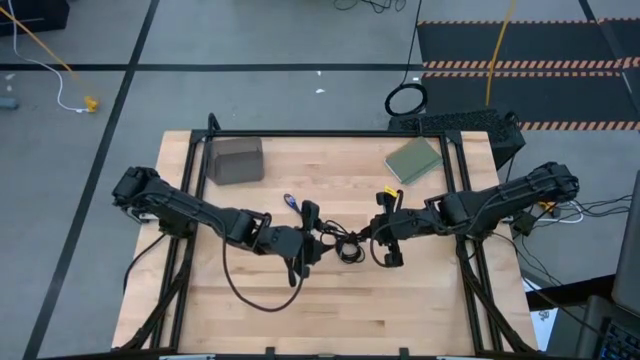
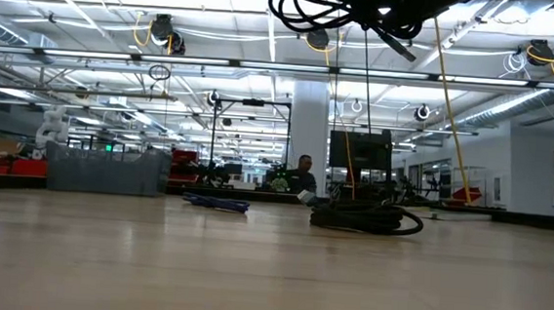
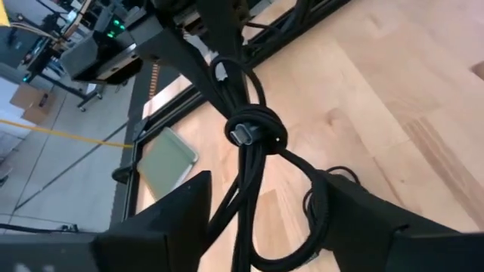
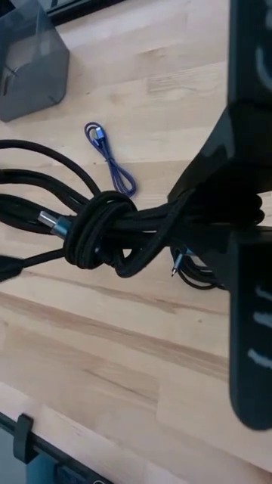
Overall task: Pick and place USB-C Cables
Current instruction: Put the bottom black charger cable into the black bin
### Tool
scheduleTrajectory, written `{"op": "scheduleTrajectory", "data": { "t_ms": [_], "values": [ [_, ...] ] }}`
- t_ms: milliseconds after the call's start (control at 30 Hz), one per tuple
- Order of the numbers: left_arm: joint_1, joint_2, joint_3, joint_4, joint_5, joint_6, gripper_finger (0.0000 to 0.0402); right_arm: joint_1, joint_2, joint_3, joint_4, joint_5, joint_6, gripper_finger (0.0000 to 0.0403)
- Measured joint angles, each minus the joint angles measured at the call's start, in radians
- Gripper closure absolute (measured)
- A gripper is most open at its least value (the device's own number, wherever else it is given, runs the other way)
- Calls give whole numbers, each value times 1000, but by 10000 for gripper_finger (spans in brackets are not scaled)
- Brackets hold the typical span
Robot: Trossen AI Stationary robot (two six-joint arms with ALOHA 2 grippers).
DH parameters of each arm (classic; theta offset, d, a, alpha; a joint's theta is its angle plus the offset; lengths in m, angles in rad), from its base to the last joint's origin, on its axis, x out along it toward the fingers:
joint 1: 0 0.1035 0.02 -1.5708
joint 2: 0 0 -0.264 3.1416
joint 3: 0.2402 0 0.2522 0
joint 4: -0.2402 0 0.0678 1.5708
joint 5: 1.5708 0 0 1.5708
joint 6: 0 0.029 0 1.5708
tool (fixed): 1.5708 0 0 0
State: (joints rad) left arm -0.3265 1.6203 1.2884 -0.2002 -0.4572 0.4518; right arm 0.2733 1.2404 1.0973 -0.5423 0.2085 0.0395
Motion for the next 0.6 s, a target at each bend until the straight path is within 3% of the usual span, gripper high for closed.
{"op": "scheduleTrajectory", "data": {
  "t_ms": [333,600],
  "values": [
    [0,0,0,-8,1,46,270,0,0,0,0,0,-2,376],
    [0,0,0,-41,2,57,299,0,0,0,0,0,-2,376]
  ]
}}
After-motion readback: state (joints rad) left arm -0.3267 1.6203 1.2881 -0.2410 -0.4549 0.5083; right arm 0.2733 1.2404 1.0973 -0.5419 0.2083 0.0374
